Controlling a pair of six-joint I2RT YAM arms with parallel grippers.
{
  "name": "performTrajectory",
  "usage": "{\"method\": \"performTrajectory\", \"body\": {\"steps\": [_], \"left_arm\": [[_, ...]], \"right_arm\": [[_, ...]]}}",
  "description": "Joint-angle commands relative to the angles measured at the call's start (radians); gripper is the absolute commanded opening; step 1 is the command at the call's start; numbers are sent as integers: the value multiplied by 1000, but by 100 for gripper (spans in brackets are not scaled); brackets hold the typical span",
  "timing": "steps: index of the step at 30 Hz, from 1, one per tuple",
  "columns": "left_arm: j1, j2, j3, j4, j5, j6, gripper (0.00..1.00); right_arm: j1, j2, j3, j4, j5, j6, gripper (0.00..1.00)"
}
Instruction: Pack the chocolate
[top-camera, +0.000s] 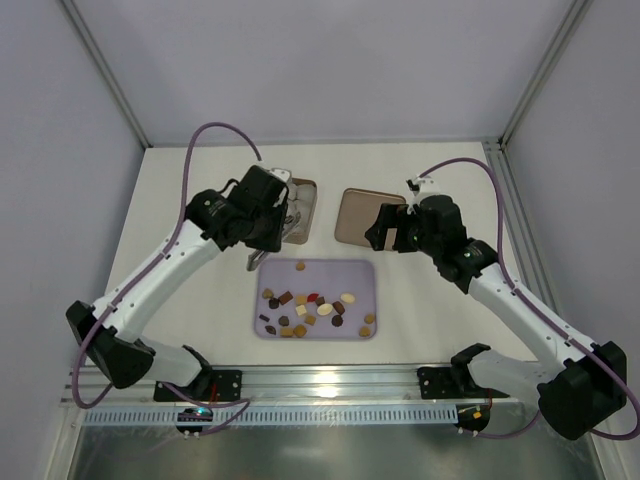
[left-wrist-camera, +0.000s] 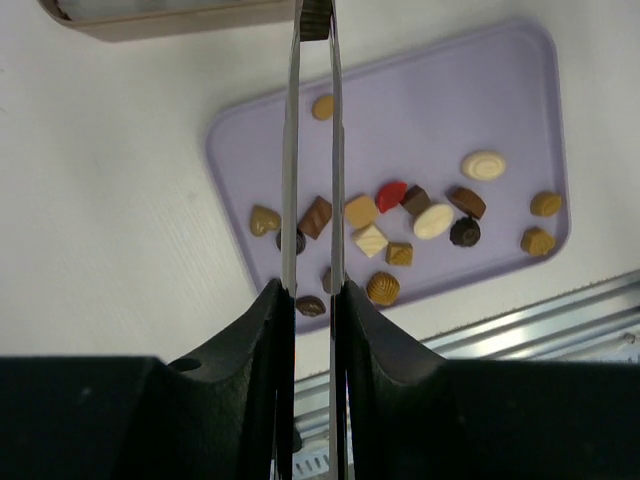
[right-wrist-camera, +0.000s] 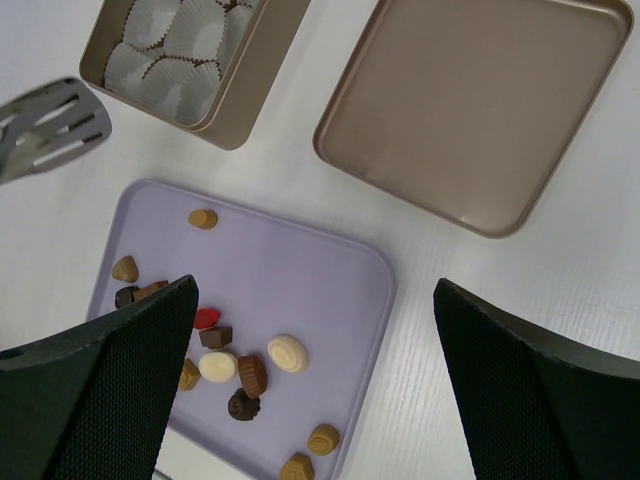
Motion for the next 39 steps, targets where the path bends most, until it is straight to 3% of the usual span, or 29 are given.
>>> {"method": "performTrajectory", "body": {"steps": [1, 10, 19, 29, 39], "left_arm": [[58, 66, 91, 67, -45, 41, 27], [235, 328, 284, 182, -54, 90, 27], [302, 566, 450, 194, -21, 145, 27], [319, 652, 470, 202, 13, 141, 28], [319, 669, 456, 220, 21, 147, 37]], "right_arm": [[1, -16, 15, 27, -4, -4, 100], [1, 3, 24, 33, -15, -1, 100], [0, 3, 38, 32, -17, 0, 100], [3, 9, 32, 35, -18, 2, 100], [1, 21, 30, 40, -23, 6, 100]]}}
